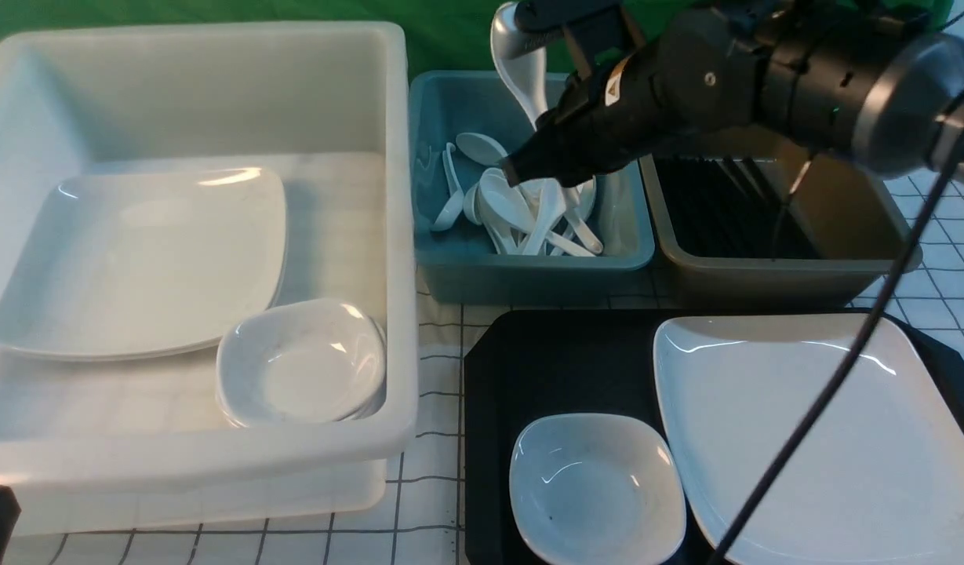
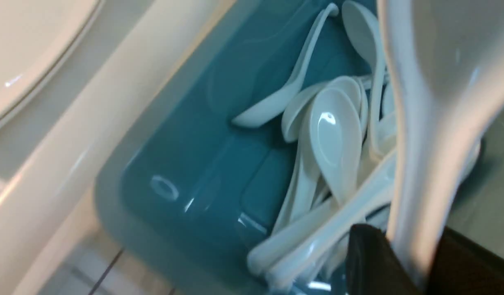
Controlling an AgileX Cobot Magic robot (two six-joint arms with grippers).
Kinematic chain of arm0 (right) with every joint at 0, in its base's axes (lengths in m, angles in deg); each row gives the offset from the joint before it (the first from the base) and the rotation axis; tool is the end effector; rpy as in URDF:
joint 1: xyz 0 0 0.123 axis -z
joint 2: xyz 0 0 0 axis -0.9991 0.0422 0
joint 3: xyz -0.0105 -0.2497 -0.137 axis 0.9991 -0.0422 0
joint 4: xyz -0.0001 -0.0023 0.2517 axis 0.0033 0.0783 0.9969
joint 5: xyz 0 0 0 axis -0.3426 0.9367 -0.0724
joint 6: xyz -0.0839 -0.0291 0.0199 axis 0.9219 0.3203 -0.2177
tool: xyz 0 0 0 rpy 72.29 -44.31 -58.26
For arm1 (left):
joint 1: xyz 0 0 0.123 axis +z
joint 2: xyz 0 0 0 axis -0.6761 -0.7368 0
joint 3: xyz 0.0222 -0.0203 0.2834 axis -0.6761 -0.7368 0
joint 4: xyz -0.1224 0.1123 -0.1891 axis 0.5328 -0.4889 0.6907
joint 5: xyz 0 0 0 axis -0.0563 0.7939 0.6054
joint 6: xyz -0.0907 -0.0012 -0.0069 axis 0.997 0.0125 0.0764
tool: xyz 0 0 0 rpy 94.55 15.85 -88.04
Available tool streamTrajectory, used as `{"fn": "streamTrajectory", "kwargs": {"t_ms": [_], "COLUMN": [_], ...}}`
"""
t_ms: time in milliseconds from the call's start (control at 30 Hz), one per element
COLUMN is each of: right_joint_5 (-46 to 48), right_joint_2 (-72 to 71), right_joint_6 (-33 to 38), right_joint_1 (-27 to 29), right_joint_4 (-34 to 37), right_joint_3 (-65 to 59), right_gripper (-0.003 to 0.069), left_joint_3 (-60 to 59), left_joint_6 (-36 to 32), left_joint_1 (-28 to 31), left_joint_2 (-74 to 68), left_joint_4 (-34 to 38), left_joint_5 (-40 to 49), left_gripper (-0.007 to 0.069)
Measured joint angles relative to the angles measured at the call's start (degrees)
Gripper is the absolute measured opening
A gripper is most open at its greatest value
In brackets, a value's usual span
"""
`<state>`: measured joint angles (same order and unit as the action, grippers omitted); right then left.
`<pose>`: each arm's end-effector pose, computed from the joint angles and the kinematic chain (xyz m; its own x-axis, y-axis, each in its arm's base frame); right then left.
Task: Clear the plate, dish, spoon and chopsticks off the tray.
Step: Use the right arm to put the soup spoon into the small storage box in the middle, then use the left arm to grab a small plate from the dinner plate
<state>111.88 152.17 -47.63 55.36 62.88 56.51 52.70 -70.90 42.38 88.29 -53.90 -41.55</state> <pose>0.4034 0.2495 0.2764 -0.5304 -0.4342 -0.7281 -0.5521 0.8287 -0.0920 0.0557 -0.0012 0.1905 -0.1471 -0.0080 -0.9891 0.0131 0.9999 -0.0100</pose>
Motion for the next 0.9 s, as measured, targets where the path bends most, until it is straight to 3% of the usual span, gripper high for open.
{"fn": "streamTrajectory", "kwargs": {"t_ms": [133, 300, 400, 533, 600, 900], "right_joint_5": [-1.6, 4.5, 12.2, 24.9, 30.5, 36.3], "right_joint_2": [3.7, 3.6, 1.2, -5.7, -9.3, -29.0], "right_joint_6": [-2.8, -3.7, -0.9, 2.7, 3.4, 3.3], "right_joint_1": [1.3, 1.9, 1.9, 1.9, 1.9, 1.9], "right_joint_4": [-0.8, -1.0, -1.0, -1.1, -1.1, -0.4], "right_joint_3": [1.2, 1.6, 1.6, 1.6, 1.6, -6.3], "right_gripper": [0.0337, 0.0395, 0.0318, 0.0094, 0.0032, 0.0010], "left_joint_3": [0.0, 0.0, 0.0, 0.0, 0.0, 0.0], "left_joint_6": [0.0, 0.0, 0.0, 0.0, 0.0, 0.0], "left_joint_1": [0.0, 0.0, 0.0, 0.0, 0.0, 0.0], "left_joint_2": [0.0, 0.0, 0.0, 0.0, 0.0, 0.0], "left_joint_4": [0.0, 0.0, 0.0, 0.0, 0.0, 0.0], "left_joint_5": [0.0, 0.0, 0.0, 0.0, 0.0, 0.0], "left_gripper": [0.0020, 0.0020, 0.0020, 0.0020, 0.0020, 0.0020]}}
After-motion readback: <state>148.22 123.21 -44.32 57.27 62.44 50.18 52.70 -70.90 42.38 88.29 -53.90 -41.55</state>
